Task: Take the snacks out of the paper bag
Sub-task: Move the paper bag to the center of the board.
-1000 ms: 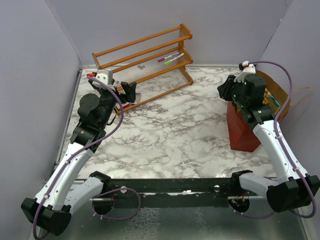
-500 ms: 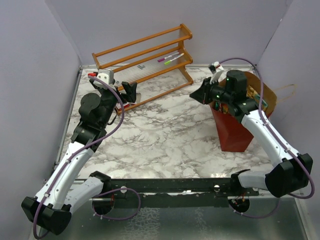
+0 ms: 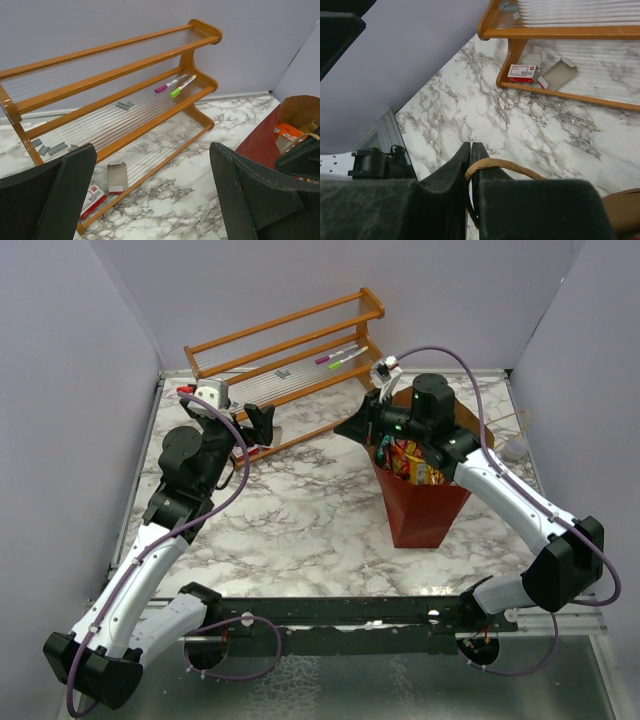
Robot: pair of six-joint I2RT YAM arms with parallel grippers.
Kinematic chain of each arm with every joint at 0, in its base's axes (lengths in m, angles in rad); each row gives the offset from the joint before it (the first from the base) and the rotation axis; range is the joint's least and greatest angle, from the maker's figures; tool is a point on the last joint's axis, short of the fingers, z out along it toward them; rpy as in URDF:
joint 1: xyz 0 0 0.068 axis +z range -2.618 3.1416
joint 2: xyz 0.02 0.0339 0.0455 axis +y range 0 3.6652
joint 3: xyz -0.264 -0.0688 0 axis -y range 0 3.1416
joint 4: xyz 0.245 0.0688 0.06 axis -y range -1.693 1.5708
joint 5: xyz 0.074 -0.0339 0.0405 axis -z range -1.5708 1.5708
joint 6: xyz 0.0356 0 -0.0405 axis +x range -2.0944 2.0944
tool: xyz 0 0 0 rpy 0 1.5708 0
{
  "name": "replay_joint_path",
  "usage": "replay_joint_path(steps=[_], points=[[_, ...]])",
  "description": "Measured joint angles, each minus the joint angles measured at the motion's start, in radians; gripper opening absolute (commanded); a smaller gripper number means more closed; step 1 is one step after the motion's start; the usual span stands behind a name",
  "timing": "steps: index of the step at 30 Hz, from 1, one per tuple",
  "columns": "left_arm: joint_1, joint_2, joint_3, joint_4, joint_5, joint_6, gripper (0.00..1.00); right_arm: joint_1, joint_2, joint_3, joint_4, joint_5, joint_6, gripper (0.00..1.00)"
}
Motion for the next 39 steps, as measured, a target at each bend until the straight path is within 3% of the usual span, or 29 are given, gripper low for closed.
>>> replay_joint_path(steps=[4, 10, 15, 20, 28, 39], points=[[0.0, 0.005, -0.002, 0.001, 0.0, 0.0, 0.99, 0.033, 0.016, 0.011, 0.005, 0.0, 0.005, 0.19], [0.0, 0.01, -0.004, 0.003, 0.0, 0.0, 0.99, 0.038, -0.002, 0.033, -0.043, 0.055, -0.05, 0.51], [-0.001, 0.01, -0.005, 0.006, 0.0, 0.0, 0.99, 0.04, -0.115, 0.034, -0.173, 0.246, -0.149, 0.81], [-0.012, 0.017, -0.005, 0.009, 0.008, -0.004, 0.99, 0.04, -0.274, 0.005, -0.293, 0.454, -0.25, 0.99], [-0.036, 0.063, -0.005, 0.027, 0.087, -0.064, 0.99, 0.04, -0.469, -0.053, -0.335, 0.556, -0.317, 0.99], [-0.124, 0.283, 0.078, 0.155, 0.327, -0.359, 0.95, 0.042, -0.534, -0.121, -0.311, 0.826, -0.238, 0.99]])
